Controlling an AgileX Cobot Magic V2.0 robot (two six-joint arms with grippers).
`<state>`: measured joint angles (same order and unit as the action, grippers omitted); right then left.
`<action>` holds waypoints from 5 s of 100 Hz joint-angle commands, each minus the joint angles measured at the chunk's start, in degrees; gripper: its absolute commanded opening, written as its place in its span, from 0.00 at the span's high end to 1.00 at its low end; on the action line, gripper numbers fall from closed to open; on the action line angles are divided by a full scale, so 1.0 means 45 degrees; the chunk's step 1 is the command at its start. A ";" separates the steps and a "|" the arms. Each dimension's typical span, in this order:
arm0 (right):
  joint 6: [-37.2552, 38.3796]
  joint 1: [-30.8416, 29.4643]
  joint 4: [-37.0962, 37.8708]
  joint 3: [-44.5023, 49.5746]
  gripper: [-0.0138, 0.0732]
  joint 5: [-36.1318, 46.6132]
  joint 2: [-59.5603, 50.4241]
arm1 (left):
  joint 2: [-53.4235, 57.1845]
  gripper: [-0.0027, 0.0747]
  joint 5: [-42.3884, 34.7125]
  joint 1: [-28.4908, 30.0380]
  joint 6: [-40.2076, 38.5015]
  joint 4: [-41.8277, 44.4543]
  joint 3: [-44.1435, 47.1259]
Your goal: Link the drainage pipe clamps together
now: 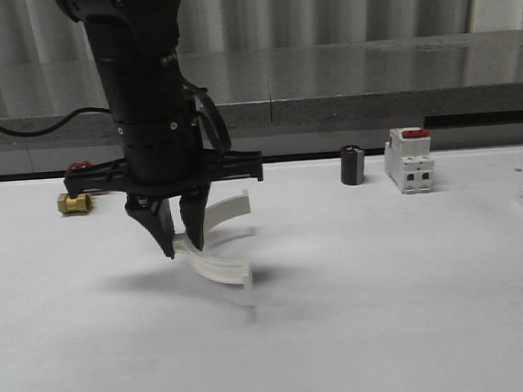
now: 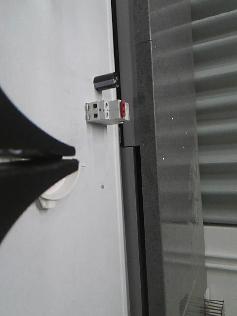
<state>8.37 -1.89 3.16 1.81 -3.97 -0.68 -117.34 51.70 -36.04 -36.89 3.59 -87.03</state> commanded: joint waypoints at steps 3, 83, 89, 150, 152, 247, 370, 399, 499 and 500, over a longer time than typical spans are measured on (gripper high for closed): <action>-0.0056 -0.0032 0.0043 -0.0272 0.92 0.1067 -0.0238 | 0.0677 0.81 -0.0141 -0.0087 -0.0191 0.0111 -0.0428; -0.0056 -0.0032 0.0043 -0.0272 0.92 0.1067 -0.0238 | 0.3497 0.68 -0.1359 0.0459 0.2579 0.1429 -0.0435; -0.0056 -0.0032 0.0043 -0.0272 0.92 0.1067 -0.0238 | 0.3915 0.80 -0.1531 0.0841 0.3575 0.1045 -0.0282; -0.0056 -0.0032 0.0043 -0.0272 0.92 0.1067 -0.0238 | 1.0635 0.99 -0.4437 0.5932 0.7702 -0.1868 0.6672; -0.0056 -0.0032 0.0043 -0.0272 0.92 0.1067 -0.0238 | 1.0935 0.99 -0.4500 0.6012 0.7702 -0.1868 0.6935; -0.0056 -0.0032 0.0043 -0.0271 0.92 0.1104 -0.0238 | 2.3176 0.99 -0.4191 0.6229 0.7267 -0.1710 1.2968; -0.0056 -0.0112 -0.0004 -1.2637 0.15 -0.9011 1.5386 | 2.3357 0.99 -0.4191 0.6229 0.7267 -0.1710 1.2997; -0.0054 -0.1884 -0.0107 -1.3945 0.15 -0.9233 1.8444 | 2.3357 0.99 -0.4191 0.6229 0.7267 -0.1710 1.2997; -0.0067 -0.1856 -0.0107 -1.6914 0.66 -1.0315 2.4322 | 2.3357 0.99 -0.4191 0.6229 0.7267 -0.1710 1.2997; -0.0067 -0.1856 -0.0107 -1.6914 0.67 -1.0315 2.4322 | 2.3357 0.99 -0.4191 0.6229 0.7267 -0.1710 1.2997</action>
<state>8.37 -9.99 2.59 -72.73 -50.10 111.45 -11.60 37.17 -8.07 -3.67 -3.87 -27.12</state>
